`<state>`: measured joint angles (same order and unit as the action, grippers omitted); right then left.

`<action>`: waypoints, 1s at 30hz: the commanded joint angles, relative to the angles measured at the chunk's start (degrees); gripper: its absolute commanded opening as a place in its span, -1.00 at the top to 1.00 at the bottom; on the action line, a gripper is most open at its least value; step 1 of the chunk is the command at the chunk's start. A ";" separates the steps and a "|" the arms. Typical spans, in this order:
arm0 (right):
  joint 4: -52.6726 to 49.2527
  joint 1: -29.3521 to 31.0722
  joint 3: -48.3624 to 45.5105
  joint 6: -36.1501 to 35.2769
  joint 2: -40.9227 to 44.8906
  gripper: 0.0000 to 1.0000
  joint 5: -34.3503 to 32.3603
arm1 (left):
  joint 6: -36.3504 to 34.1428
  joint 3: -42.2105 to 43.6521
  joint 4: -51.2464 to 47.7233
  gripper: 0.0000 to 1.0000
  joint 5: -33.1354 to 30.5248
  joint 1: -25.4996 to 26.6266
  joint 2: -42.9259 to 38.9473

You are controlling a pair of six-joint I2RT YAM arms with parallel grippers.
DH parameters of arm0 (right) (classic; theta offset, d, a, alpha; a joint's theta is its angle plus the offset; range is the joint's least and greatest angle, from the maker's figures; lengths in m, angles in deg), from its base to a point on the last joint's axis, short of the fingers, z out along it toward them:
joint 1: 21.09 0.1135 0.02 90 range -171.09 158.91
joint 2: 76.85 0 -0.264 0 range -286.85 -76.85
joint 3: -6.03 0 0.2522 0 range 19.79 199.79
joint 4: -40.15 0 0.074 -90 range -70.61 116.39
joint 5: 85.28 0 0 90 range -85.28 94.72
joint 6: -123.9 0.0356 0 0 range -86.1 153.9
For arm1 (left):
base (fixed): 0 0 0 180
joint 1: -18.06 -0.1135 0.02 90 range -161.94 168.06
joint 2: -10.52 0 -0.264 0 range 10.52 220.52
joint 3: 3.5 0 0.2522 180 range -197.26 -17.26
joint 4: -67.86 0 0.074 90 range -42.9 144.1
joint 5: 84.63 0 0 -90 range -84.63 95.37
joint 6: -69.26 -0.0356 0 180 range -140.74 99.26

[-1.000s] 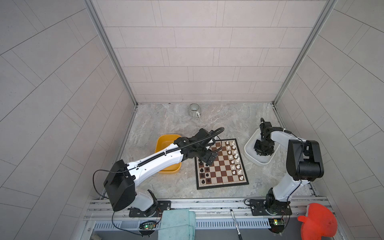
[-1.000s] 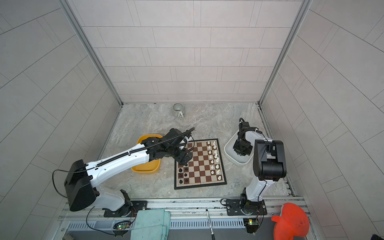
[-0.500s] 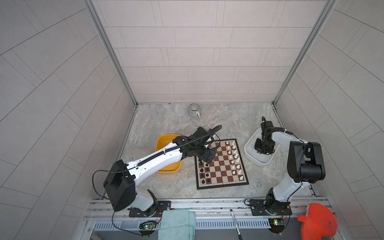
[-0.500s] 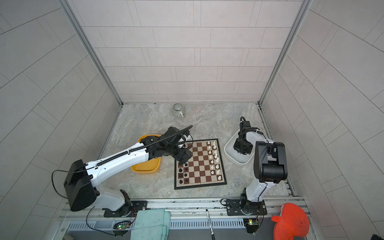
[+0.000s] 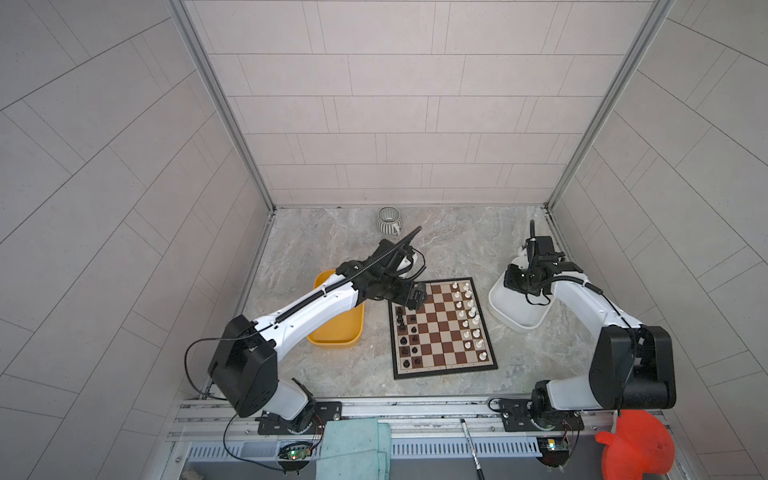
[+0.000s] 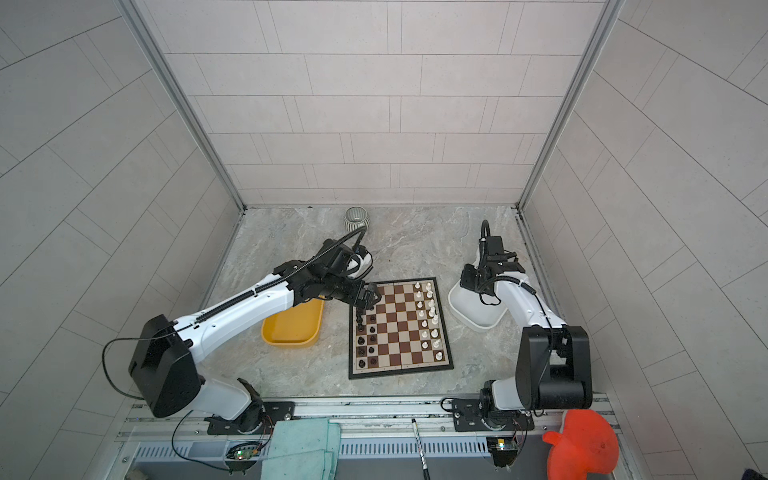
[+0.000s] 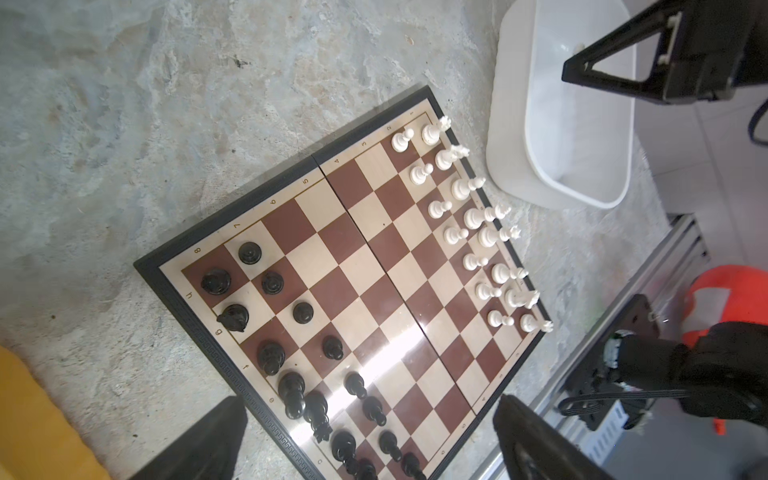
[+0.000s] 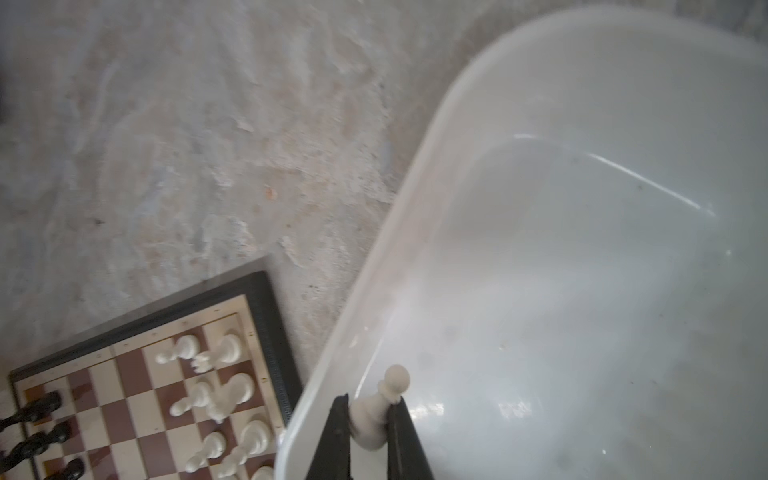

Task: Set up the chess pieces on the board
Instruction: 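Carry the white pawn with the right gripper toward the left gripper while left reaches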

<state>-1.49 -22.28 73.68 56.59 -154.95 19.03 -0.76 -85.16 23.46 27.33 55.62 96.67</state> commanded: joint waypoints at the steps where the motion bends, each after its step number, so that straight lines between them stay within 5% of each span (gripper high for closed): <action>1: 4.35 3.10 -0.20 -3.55 4.24 0.97 2.56 | 4.13 -2.95 0.40 -1.00 10.85 -4.25 2.40; 8: 16.38 18.74 -5.25 -19.47 10.05 0.99 3.79 | 7.86 -5.22 2.69 -0.99 17.86 -8.16 3.84; 16: 26.91 29.79 -11.68 -40.20 12.70 1.00 14.39 | 11.58 -5.97 5.21 -0.81 24.23 -8.89 4.41; 23: 26.30 32.03 -14.11 -49.85 15.27 1.00 17.86 | 10.44 -5.70 3.78 -0.30 30.77 -6.77 6.93; 30: 27.81 32.11 -15.84 -49.86 16.85 1.00 19.53 | 8.51 -7.69 2.25 -0.02 33.27 -3.07 8.99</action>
<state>24.43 9.57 58.53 9.10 -139.06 36.45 9.17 -90.69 26.46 57.93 51.40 105.92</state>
